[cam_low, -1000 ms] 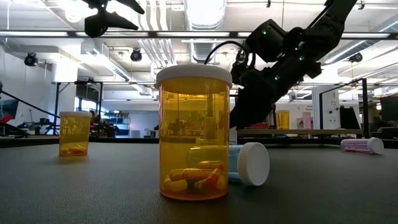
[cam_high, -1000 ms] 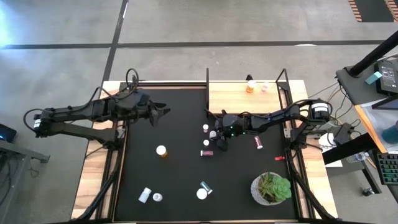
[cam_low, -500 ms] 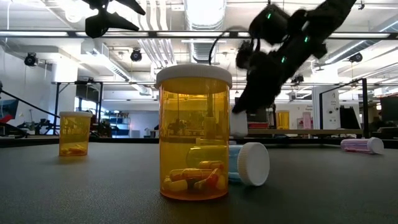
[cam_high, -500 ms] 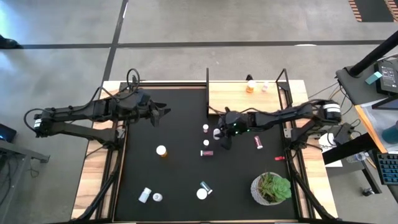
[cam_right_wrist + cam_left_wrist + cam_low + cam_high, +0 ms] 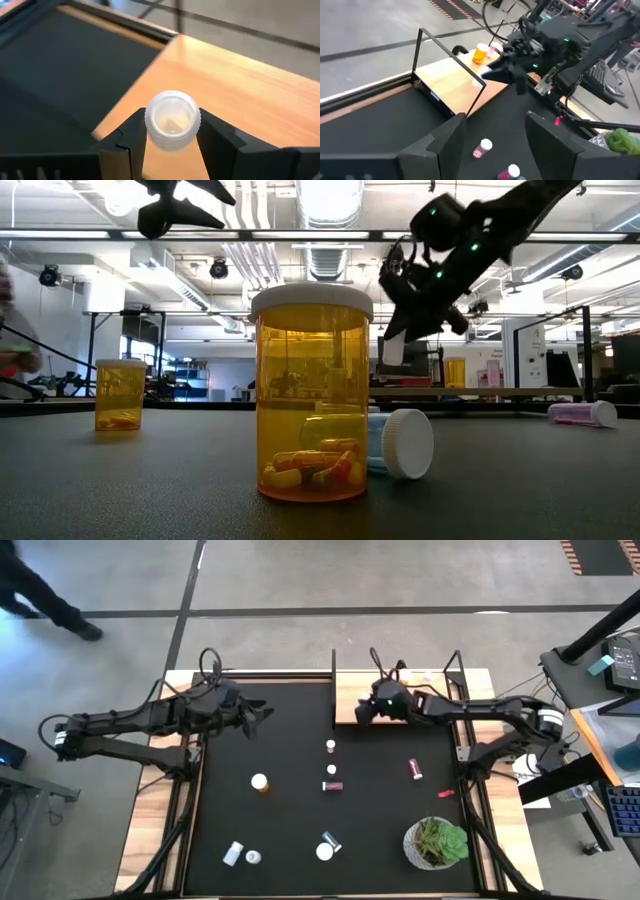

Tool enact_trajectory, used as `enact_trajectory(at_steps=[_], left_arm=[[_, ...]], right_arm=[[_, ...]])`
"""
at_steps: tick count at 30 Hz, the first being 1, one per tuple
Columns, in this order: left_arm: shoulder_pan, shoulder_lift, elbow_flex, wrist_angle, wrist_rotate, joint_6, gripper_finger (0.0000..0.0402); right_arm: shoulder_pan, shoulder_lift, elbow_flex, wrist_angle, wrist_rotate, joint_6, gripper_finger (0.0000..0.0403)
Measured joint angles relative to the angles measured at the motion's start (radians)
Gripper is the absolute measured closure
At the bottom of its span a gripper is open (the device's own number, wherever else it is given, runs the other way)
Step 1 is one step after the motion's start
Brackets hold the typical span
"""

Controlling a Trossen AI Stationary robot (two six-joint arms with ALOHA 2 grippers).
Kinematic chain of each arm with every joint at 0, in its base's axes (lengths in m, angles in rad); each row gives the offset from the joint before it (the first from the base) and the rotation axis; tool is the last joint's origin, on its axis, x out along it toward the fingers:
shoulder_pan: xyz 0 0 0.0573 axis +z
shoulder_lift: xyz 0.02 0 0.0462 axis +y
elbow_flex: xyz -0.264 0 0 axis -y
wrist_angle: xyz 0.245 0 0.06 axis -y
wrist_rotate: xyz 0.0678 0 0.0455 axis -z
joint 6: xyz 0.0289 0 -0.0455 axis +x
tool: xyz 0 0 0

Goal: Pick and place medicine bottles onto shelf by color
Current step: Put the top white pill bottle on the shelf

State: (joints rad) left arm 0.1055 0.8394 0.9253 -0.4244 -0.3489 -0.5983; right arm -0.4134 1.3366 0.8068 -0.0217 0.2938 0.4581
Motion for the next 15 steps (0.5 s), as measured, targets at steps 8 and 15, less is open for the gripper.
enact_trajectory(at_steps=[8, 15], left_arm=[[0.000, -0.021, 0.000, -0.004, -0.001, 0.009, 0.0212], [0.000, -0.050, 0.000, -0.012, -0.001, 0.013, 0.0212]], right_arm=[[-0.123, 0.136, 0.177, -0.199, 0.119, 0.015, 0.0260], [-0.164, 0.241, 0.306, -0.384, 0.122, 0.018, 0.0259]])
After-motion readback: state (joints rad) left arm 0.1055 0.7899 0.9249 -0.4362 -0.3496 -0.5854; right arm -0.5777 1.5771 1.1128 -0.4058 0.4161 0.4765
